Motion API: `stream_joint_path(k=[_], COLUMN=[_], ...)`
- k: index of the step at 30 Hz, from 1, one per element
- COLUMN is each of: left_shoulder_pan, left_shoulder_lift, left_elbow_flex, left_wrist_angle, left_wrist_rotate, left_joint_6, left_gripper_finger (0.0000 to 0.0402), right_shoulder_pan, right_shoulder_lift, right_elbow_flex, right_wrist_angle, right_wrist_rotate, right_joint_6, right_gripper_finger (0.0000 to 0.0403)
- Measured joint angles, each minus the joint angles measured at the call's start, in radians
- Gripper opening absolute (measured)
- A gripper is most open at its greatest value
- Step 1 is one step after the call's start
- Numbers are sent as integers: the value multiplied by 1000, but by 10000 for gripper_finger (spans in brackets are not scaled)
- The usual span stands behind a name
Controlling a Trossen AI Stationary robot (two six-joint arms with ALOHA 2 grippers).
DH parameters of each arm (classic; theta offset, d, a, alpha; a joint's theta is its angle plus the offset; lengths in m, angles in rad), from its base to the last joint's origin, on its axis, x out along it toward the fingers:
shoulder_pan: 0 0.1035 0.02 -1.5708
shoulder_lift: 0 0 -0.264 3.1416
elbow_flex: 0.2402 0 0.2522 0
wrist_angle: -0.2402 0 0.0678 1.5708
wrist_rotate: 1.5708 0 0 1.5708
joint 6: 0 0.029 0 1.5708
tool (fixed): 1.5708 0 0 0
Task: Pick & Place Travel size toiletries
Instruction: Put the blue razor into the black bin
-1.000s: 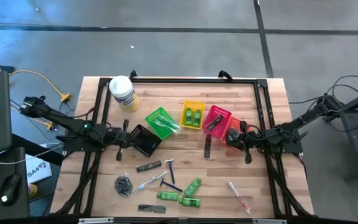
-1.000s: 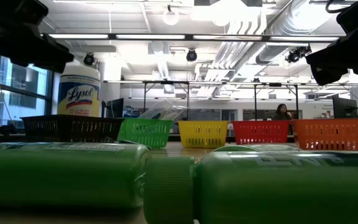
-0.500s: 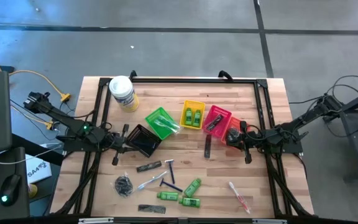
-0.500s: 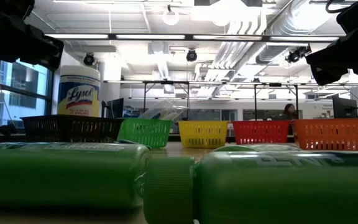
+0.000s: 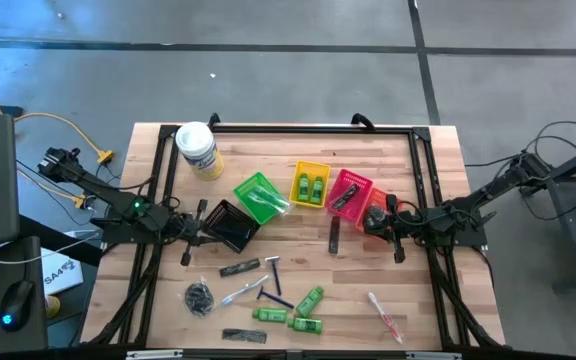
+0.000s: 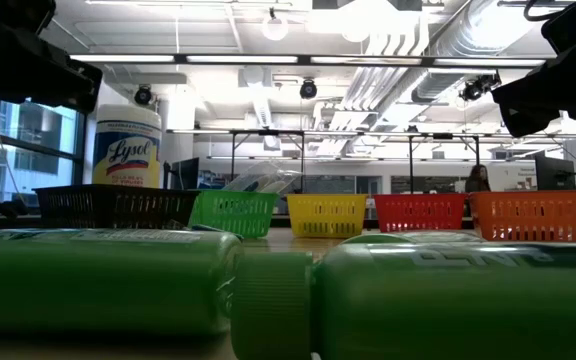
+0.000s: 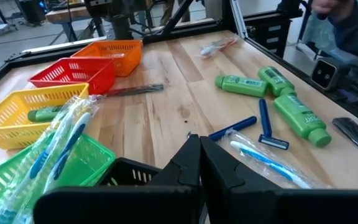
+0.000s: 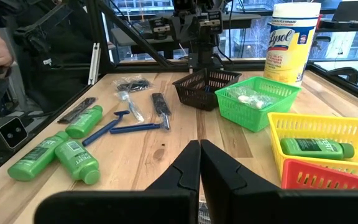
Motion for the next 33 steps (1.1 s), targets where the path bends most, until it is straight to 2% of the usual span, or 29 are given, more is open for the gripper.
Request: stream_joint_path(k=[7,12,16,25,33], left_shoulder_pan=[0,0,0,0,1], left_shoulder_lift=[8,37,69,126,151], left_elbow_flex=[106,172,197,213,259], left_wrist_angle=[-16,-71,-120,-183,-141], left_wrist_rotate=[-74,-143,-222,-224,-216], left_joint_6=[0,62,88,139,318], left_gripper_finger=[0,0,0,0,0], right_shoulder_pan=[0,0,0,0,0], right_shoulder_lift=[0,0,0,10,13], right_elbow_flex=[0,0,0,0,0], right_wrist_angle=[61,92,82,65,94], right_wrist_rotate=[3,71,79,76,45], right_joint_6=[-11,-43,-69,-211,-293], right_gripper_finger=[3,3,3,3,3])
